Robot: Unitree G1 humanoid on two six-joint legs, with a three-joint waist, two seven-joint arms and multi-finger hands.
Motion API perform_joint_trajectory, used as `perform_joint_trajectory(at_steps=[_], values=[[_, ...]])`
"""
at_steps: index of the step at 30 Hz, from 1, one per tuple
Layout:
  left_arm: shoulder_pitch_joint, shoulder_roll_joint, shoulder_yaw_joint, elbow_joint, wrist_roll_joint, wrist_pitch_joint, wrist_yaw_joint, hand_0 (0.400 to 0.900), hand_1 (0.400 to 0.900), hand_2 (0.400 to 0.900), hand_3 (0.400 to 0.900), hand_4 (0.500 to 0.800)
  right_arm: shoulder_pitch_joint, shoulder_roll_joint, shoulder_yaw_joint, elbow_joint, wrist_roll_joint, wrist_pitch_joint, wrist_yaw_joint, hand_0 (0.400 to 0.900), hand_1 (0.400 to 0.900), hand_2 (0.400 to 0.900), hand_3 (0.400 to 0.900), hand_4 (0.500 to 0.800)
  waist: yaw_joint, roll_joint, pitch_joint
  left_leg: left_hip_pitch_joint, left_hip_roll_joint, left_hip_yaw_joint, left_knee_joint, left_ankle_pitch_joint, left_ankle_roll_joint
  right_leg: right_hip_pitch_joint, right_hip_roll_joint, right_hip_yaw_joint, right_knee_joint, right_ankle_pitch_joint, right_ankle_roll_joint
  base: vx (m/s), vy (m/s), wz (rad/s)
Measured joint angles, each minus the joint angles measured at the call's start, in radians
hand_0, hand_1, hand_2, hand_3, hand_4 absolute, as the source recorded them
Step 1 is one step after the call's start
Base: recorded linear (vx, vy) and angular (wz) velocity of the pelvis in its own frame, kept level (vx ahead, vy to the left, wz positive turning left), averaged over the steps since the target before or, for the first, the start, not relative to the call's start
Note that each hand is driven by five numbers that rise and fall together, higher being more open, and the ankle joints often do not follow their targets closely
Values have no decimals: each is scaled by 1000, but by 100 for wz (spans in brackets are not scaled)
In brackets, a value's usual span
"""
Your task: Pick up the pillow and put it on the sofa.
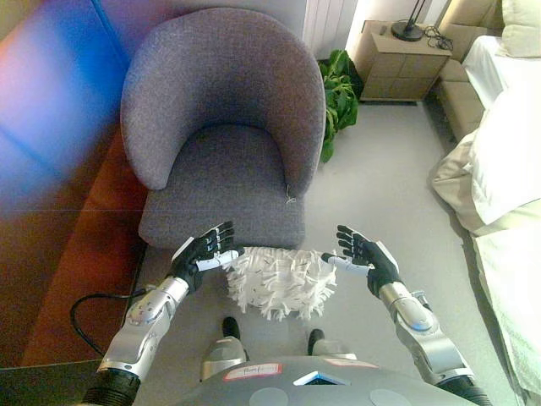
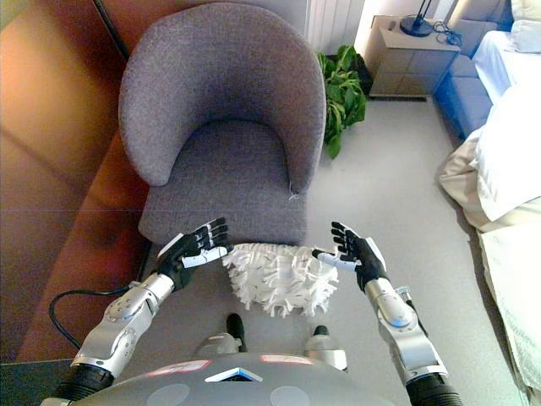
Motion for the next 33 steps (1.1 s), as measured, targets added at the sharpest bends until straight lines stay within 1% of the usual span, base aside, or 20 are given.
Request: perform_joint_trajectory(at_steps=[6, 10, 15, 18, 20, 22, 25, 27, 29, 31, 33], values=[[0, 0, 0, 0, -10, 0, -2, 900, 900, 900, 900, 800, 0, 0, 0, 0, -5, -1, -8, 900, 900, 900, 900, 800, 0, -3, -10, 0, 0, 1, 0, 0, 0, -1, 0, 1, 0, 0, 0, 0, 0, 0], [0, 1, 0, 0, -10, 0, -5, 900, 900, 900, 900, 800, 0, -15, 1, 0, -100, -2, -8, 900, 900, 900, 900, 800, 3, -3, -18, -1, 0, 0, 0, 0, 0, -1, 0, 0, 0, 0, 0, 26, -15, 2], [0, 11, 0, 0, -10, 0, -40, 900, 900, 900, 900, 800, 0, -94, 4, 0, -293, -2, -7, 900, 900, 900, 900, 800, 9, -3, -18, -4, 0, -1, 0, -1, 0, -2, 0, -1, 0, 0, 0, 43, -33, 5], [0, 23, 0, 0, -10, 0, -46, 900, 900, 900, 900, 800, -5, -125, 0, 0, -356, 0, -5, 900, 900, 900, 900, 800, 9, -5, -17, -5, 1, -2, 0, -1, -1, -3, 0, -2, 0, 0, 0, 82, -56, 7], [-3, 35, 0, 0, -10, 0, -49, 900, 900, 900, 900, 800, -16, -146, 12, 1, -436, 7, 17, 900, 900, 900, 900, 800, 9, -8, -15, -8, 1, -6, 0, -1, -1, -4, 2, -4, 0, 0, 0, 47, -72, 13], [-14, 50, 0, -1, -10, 0, -54, 900, 900, 900, 900, 800, -29, -182, 31, 1, -470, 23, 37, 900, 900, 900, 900, 800, 10, -15, -11, -13, 1, -13, 0, 1, 0, -6, 2, -8, 0, 0, 0, 6, -87, 15], [-22, 76, -1, -1, -10, -2, -63, 900, 900, 900, 900, 800, -64, -196, 50, 24, -487, 41, 41, 900, 900, 900, 900, 800, 11, -23, -4, -42, 2, -27, 0, 8, 2, -31, 3, -14, 4, 0, 0, -50, -89, 13], [-45, 89, -4, -1, -10, -4, -66, 900, 900, 900, 900, 800, -102, -198, 70, 58, -488, 46, 34, 900, 900, 900, 900, 800, 13, -26, 15, -71, 2, -38, 0, 17, 4, -55, 5, -22, 7, 3, -3, -72, -100, 15], [-77, 94, -10, -3, -10, -17, -66, 900, 900, 900, 900, 800, -140, -199, 85, 84, -488, 47, 27, 900, 900, 900, 900, 800, 19, -22, 50, -99, 4, -47, 11, 29, 6, -83, 8, -28, 19, 4, -5, -108, -105, 18], [-125, 110, -27, -10, -10, -47, -66, 900, 900, 900, 900, 800, -185, -205, 95, 96, -487, 47, 5, 900, 900, 900, 900, 800, 30, -9, 105, -144, 8, -66, 17, 51, 10, -126, 12, -37, 44, 6, -13, -127, -95, 18], [-170, 121, -40, -12, -10, -70, -64, 900, 900, 900, 900, 800, -232, -206, 102, 111, -487, 46, -14, 900, 900, 900, 900, 800, 40, 0, 162, -178, 14, -76, 35, 56, 10, -158, 14, -40, 72, 4, -17, -112, -84, 16]])
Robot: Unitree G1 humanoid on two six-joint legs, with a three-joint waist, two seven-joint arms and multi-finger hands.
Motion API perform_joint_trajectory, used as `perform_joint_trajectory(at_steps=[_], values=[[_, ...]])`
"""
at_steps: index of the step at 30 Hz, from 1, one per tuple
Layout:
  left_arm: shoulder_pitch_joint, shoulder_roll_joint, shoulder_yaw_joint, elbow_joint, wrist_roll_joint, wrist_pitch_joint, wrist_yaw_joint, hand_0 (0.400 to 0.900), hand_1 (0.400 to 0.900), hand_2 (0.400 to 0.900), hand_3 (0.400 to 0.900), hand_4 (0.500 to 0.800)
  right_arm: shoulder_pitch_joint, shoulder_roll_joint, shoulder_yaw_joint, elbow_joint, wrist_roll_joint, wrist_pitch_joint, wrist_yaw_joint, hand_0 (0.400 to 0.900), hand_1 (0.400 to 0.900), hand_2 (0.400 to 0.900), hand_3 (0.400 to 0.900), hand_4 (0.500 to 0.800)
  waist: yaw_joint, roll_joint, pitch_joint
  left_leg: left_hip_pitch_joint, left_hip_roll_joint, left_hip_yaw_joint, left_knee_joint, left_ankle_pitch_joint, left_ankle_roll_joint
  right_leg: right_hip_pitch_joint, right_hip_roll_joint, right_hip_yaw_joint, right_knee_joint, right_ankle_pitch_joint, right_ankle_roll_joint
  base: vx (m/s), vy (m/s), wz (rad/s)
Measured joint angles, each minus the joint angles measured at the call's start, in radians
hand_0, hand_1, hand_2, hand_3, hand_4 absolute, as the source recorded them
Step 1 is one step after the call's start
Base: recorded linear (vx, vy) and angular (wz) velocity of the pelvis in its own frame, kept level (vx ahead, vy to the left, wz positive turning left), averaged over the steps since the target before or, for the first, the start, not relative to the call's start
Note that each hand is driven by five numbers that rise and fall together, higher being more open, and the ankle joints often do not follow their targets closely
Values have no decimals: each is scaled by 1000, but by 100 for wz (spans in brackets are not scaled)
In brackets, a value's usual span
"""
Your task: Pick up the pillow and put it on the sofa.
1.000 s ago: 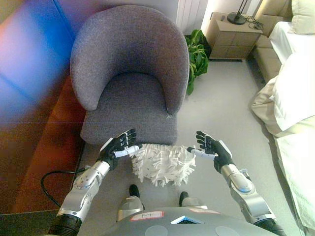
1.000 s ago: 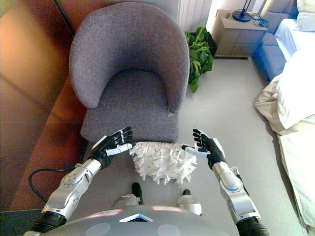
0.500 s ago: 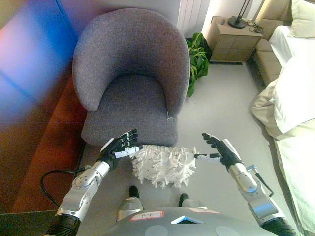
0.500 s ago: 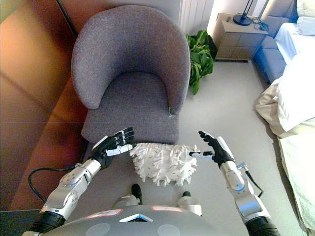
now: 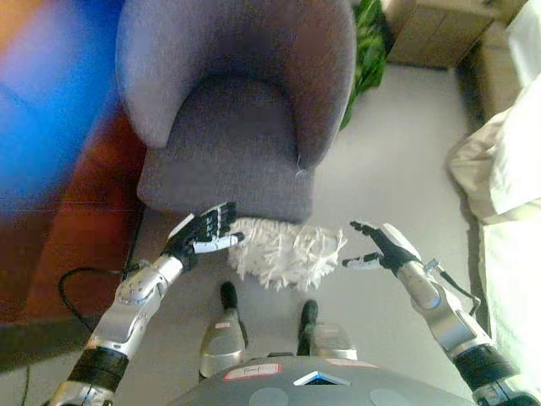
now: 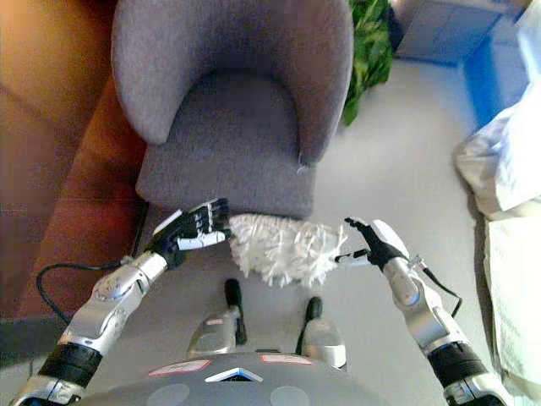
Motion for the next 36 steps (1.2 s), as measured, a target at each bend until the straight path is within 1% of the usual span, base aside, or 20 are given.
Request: perform_joint_trajectory(at_steps=[3, 5, 7, 9, 11, 15, 18, 22, 24, 26, 28, 31, 35, 36], values=[[-61, 24, 0, -17, -6, -58, 3, 900, 900, 900, 900, 800, -87, -19, 6, 9, 0, -7, -31, 900, 900, 900, 900, 800, 10, 9, 103, -83, 15, -19, 83, -13, -1, -88, -5, -3, 111, -42, -15, -59, -80, 14], [-101, 33, -4, -19, -22, -74, 4, 900, 900, 900, 900, 800, -132, -42, 5, 15, 1, -10, -48, 900, 900, 900, 900, 800, 23, 11, 157, -132, 18, -33, 135, -24, 0, -151, -16, -2, 213, -83, -21, -78, -74, 17], [-122, 50, -7, -24, -29, -96, 5, 900, 900, 900, 900, 800, -167, -52, 5, 24, 1, -11, -72, 900, 900, 900, 900, 800, 27, 1, 191, -186, 14, -46, 194, -51, -4, -232, -46, 0, 348, -149, -30, -74, -62, 22], [-146, 67, -7, -34, -30, -124, 9, 900, 900, 900, 900, 800, -204, -75, 3, 27, 2, -15, -102, 900, 900, 900, 900, 800, 30, -2, 225, -268, 3, -62, 276, -72, 3, -323, -79, 1, 487, -209, -40, 2, -77, 29], [-169, 70, -8, -34, -39, -127, 10, 900, 900, 900, 900, 800, -229, -86, 3, 28, 5, -12, -114, 900, 900, 900, 900, 800, 28, -3, 258, -330, 3, -67, 342, -95, 3, -383, -106, 1, 591, -261, -48, -21, -55, 29], [-189, 76, -31, -36, -40, -139, 9, 900, 900, 900, 900, 800, -261, -87, 4, 34, 9, -6, -172, 900, 900, 900, 900, 800, 35, -2, 271, -460, 3, -72, 524, -155, 1, -495, -157, 3, 791, -362, -65, -55, -22, 21], [-193, 79, -47, -37, -40, -144, 4, 900, 900, 900, 900, 800, -304, -87, 5, 34, 8, 2, -203, 900, 900, 900, 900, 800, 39, 8, 277, -538, 9, -89, 646, -191, 4, -552, -169, 8, 885, -399, -69, -60, -6, 13], [-210, 81, -48, -41, -73, -150, 4, 900, 900, 900, 900, 800, -352, -93, 5, 33, 5, 28, -241, 900, 900, 900, 900, 800, 32, 20, 283, -646, 18, -107, 802, -254, 6, -639, -187, 31, 1022, -457, -78, -25, -8, 14], [-227, 80, -48, -42, -84, -150, 5, 900, 900, 900, 900, 800, -359, -93, 5, 33, 5, 40, -255, 900, 900, 900, 900, 800, 33, 27, 286, -697, 16, -113, 863, -271, 3, -686, -198, 39, 1086, -481, -79, -14, -25, 17], [-237, 81, -48, -43, -93, -150, 6, 900, 900, 900, 900, 800, -360, -92, 6, 34, 5, 42, -256, 900, 900, 900, 900, 800, 33, 38, 292, -735, 13, -122, 901, -275, 3, -719, -206, 40, 1133, -497, -81, -5, -22, 14], [-240, 82, -48, -45, -100, -150, 4, 900, 900, 900, 900, 800, -364, -93, 6, 34, 5, 46, -256, 900, 900, 900, 900, 800, 34, 41, 294, -772, 10, -128, 943, -280, 2, -758, -213, 58, 1185, -518, -87, -11, -15, 12], [-236, 82, -50, -46, -105, -149, 3, 900, 900, 900, 900, 800, -382, -94, 6, 41, 5, 59, -254, 900, 900, 900, 900, 800, 34, 49, 298, -830, 7, -140, 1019, -297, -2, -809, -228, 68, 1270, -553, -93, -20, -8, 11], [-236, 84, -50, -46, -114, -149, 1, 900, 900, 900, 900, 800, -412, -106, 6, 60, 30, 64, -225, 900, 900, 900, 900, 800, 39, 62, 304, -911, 4, -160, 1118, -319, -7, -874, -243, 77, 1373, -596, -96, -15, -9, 9], [-237, 86, -50, -47, -116, -149, -3, 900, 900, 900, 900, 800, -421, -110, 6, 70, 42, 64, -214, 900, 900, 900, 900, 800, 45, 63, 305, -927, 4, -162, 1140, -324, -8, -892, -246, 85, 1397, -604, -103, 3, -21, 11]])
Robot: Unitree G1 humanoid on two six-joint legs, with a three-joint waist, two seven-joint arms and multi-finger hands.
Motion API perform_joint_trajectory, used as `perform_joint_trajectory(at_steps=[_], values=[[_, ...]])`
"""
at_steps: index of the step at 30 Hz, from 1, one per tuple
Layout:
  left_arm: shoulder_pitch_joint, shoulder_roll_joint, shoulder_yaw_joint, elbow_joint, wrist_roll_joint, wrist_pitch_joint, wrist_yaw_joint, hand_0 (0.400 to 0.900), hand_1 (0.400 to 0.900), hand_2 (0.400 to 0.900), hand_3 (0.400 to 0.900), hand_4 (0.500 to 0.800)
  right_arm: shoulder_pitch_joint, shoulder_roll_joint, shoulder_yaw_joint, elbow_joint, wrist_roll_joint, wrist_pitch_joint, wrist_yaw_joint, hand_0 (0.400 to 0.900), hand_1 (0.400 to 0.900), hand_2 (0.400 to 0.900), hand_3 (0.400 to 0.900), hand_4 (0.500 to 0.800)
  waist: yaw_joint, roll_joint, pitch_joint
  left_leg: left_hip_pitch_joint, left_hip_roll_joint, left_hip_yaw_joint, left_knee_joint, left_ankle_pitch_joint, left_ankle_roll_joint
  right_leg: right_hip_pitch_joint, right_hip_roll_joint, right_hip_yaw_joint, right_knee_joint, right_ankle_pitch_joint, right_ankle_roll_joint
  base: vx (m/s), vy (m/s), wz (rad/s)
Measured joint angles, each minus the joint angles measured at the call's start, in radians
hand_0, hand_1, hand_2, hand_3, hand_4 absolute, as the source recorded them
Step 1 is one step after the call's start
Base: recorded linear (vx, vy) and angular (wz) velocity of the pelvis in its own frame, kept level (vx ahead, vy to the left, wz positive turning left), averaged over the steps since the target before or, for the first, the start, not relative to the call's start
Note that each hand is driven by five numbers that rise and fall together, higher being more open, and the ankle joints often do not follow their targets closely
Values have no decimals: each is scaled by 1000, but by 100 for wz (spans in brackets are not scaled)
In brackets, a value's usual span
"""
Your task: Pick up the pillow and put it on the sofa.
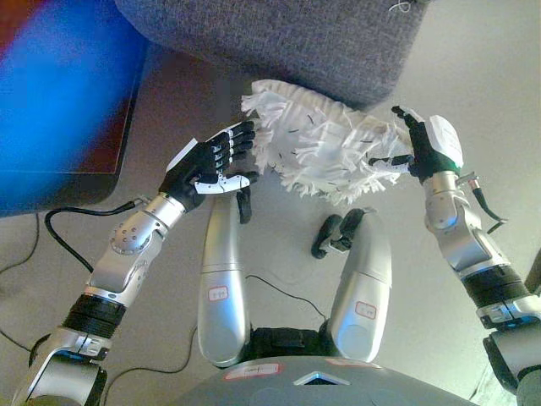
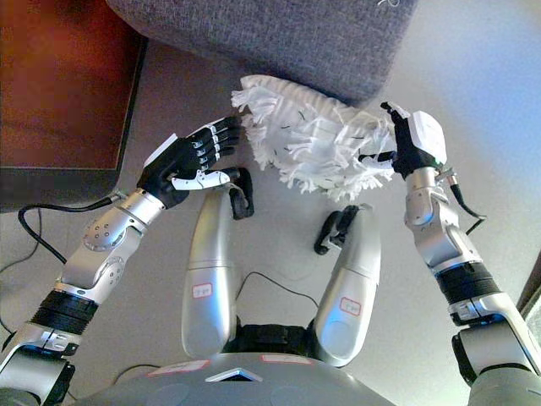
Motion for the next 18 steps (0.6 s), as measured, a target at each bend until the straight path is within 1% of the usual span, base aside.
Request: perform_joint_trajectory(at_steps=[2, 4, 6, 7, 9, 14, 16, 18], values=[[2, 3, 0, -2, -1, 0, -3, 900, 900, 900, 900, 800, -17, -2, 2, 30, 13, 7, 27, 900, 900, 900, 900, 800, 10, 4, 1, -20, -3, -4, 30, -7, -2, -18, -7, 2, 36, -16, 1, 14, -32, 13], [3, 17, 0, -16, -4, 0, -6, 900, 900, 900, 900, 800, -36, -6, 7, 59, 30, 17, 44, 900, 900, 900, 900, 800, 15, 5, 1, -42, -6, -7, 57, -10, -2, -34, -16, 5, 68, -36, 0, 33, -30, 12], [2, 24, 0, -28, -11, 1, -17, 900, 900, 900, 900, 800, -48, -11, 10, 77, 38, 24, 49, 900, 900, 900, 900, 800, 22, 5, 1, -55, -9, -9, 72, -12, -2, -40, -26, 6, 87, -46, -3, 43, -19, 11], [3, 26, -1, -33, -16, 3, -21, 900, 900, 900, 900, 800, -53, -17, 14, 80, 39, 29, 54, 900, 900, 900, 900, 800, 27, 6, 1, -59, -12, -11, 83, -17, -1, -41, -28, 5, 98, -53, 1, 37, -10, 10], [2, 35, -1, -39, -26, 3, -27, 900, 900, 900, 900, 800, -86, -35, 42, 106, 40, 40, 77, 900, 900, 900, 900, 800, 35, 8, 1, -68, -15, -16, 112, -29, -1, -42, -34, 8, 122, -67, 2, 22, 1, 9], [2, 42, -1, -40, -34, 5, -40, 900, 900, 900, 900, 800, -170, -46, 67, 151, 55, 53, 104, 900, 900, 900, 900, 800, 39, 10, 1, -103, -24, -23, 163, -45, 2, -64, -48, 15, 170, -89, 6, 15, 2, 10], [-1, 42, -2, -39, -41, 9, -43, 900, 900, 900, 900, 800, -212, -50, 90, 194, 59, 58, 125, 900, 900, 900, 900, 800, 41, 10, 1, -117, -26, -23, 179, -48, 4, -76, -50, 21, 187, -96, 9, 10, -7, 14], [-7, 42, -4, -39, -45, 10, -46, 900, 900, 900, 900, 800, -229, -53, 102, 225, 63, 59, 129, 900, 900, 900, 900, 800, 42, 10, 1, -126, -37, -25, 191, -49, 3, -83, -50, 30, 204, -106, 10, 2, -12, 12]])
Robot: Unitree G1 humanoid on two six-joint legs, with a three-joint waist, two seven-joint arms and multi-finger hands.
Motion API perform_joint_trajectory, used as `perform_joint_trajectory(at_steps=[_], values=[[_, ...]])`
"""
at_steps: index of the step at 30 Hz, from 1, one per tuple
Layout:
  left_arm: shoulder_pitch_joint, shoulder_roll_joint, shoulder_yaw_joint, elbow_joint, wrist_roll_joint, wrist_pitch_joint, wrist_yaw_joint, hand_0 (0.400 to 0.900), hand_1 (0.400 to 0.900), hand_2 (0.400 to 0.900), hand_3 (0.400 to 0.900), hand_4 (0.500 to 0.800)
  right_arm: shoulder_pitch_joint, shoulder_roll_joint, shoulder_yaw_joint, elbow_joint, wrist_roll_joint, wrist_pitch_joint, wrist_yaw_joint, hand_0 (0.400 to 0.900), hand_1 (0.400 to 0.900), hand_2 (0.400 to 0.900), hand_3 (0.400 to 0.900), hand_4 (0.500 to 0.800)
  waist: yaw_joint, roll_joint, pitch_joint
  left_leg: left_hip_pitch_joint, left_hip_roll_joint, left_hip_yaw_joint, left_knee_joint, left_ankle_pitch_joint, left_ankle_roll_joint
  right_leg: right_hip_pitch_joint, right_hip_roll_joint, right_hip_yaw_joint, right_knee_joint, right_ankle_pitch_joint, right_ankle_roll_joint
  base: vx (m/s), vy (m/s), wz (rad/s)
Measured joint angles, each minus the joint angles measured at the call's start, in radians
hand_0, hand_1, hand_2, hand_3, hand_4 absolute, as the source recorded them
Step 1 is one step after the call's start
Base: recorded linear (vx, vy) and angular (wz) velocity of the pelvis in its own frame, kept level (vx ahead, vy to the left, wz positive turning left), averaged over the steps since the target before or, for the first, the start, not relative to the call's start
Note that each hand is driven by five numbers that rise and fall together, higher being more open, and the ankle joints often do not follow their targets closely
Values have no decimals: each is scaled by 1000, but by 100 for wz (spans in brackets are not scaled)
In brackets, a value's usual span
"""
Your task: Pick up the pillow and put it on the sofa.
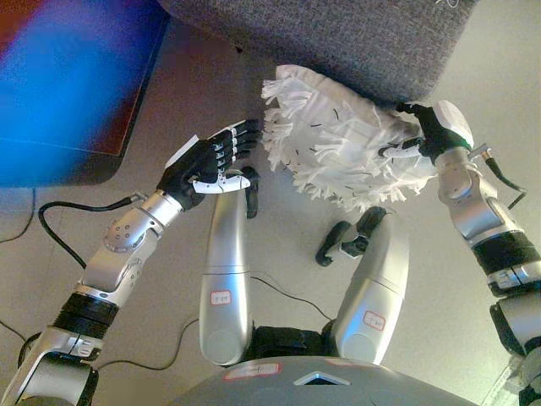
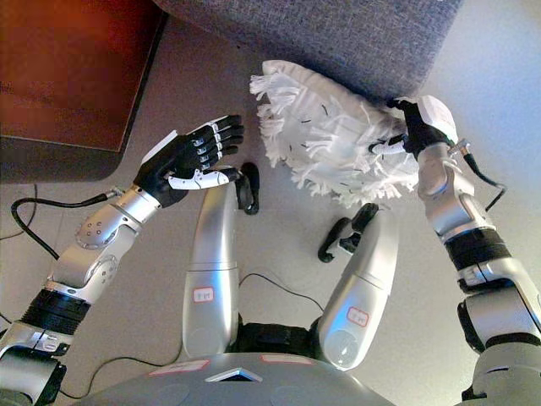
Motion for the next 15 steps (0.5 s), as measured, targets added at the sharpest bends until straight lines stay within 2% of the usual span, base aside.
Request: perform_joint_trajectory(at_steps=[5, 6, 7, 9, 10, 12, 15], values=[[-21, 1, -34, 0, -17, 3, -6, 900, 900, 900, 900, 800, -37, -9, 23, 50, 21, 25, 7, 900, 900, 900, 900, 800, 25, 3, 0, -31, -11, -6, 20, 0, -1, -24, -4, 7, 26, -13, 1, 1, -1, 9], [-22, 1, -37, 0, -17, 7, -8, 900, 900, 900, 900, 800, -46, -11, 29, 57, 23, 30, 19, 839, 839, 839, 839, 764, 22, 3, 0, -36, -15, -7, 29, -4, 1, -25, -9, 6, 34, -18, 3, 5, 9, 7], [-23, 1, -39, 0, -17, 9, -11, 900, 900, 900, 900, 800, -53, -13, 35, 68, 26, 32, 28, 802, 802, 802, 802, 741, 22, 3, 0, -41, -18, -8, 40, -8, 2, -25, -12, 7, 42, -23, 5, 3, 10, 6], [-25, 2, -39, 0, -17, 13, -17, 900, 900, 900, 900, 800, -78, -17, 57, 80, 32, 54, 62, 765, 765, 765, 765, 719, 23, 3, 0, -46, -20, -9, 49, -11, 3, -26, -15, 9, 50, -27, 8, 8, 15, 6], [-27, 3, -39, 0, -17, 15, -21, 900, 900, 900, 900, 800, -89, -18, 62, 90, 35, 64, 75, 702, 702, 702, 702, 681, 27, 3, 0, -46, -20, -9, 49, -11, 3, -27, -14, 10, 50, -29, 12, 12, 13, 8], [-29, 10, -39, -1, -19, 16, -32, 900, 900, 900, 900, 800, -118, -23, 83, 118, 59, 77, 96, 400, 400, 400, 400, 500, 36, 4, 0, -45, -20, -9, 47, -11, 3, -27, -15, 10, 51, -29, 11, 15, 9, 9], [-28, 25, -39, -1, -25, 20, -42, 900, 900, 900, 900, 800, -137, -30, 95, 137, 67, 87, 117, 400, 400, 400, 400, 500, 50, 4, 0, -46, -21, -7, 47, -11, 3, -25, -18, 8, 53, -32, 7, 19, 11, 8]])
